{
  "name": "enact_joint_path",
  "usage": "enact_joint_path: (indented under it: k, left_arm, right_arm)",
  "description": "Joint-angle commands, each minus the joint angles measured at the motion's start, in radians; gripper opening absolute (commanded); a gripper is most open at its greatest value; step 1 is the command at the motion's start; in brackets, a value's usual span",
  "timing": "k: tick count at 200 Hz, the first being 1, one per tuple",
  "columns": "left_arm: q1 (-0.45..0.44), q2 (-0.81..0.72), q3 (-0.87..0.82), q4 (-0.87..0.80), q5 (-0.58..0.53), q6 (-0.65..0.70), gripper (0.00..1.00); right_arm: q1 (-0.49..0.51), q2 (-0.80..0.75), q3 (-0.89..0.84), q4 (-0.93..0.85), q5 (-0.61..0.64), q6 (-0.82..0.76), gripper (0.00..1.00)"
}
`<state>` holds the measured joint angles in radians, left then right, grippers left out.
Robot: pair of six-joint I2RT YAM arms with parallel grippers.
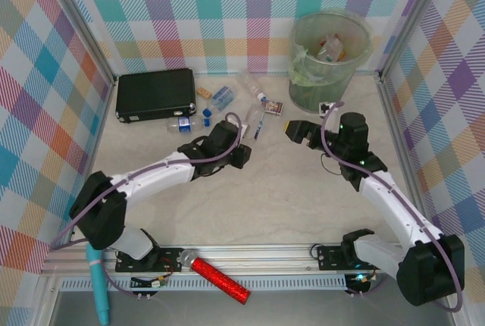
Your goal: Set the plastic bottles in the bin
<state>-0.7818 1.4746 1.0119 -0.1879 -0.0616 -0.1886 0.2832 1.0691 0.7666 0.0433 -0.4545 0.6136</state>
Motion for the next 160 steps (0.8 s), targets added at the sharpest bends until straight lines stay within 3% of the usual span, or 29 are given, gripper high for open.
enact_joint_path:
  k: [1,63,160]
  left_arm:
    - [-0.042,-0.095,-0.031,0.056,0.040,-0.022,0.17]
    - [-0.088,-0.220,-0.086,0.050,0.112,-0.018,0.17]
    - [-0.125,-0.302,-0.116,0.069,0.138,-0.022,0.16]
  right_arm:
    - [0.006,0.066,0.082,-0.048,-0.193,0.009,0.86]
    - [0.026,0.185,0.192,-0.012,-0.391,0.073,0.81]
    - [0.070,0.300,0.329,-0.178,-0.349,0.003,0.83]
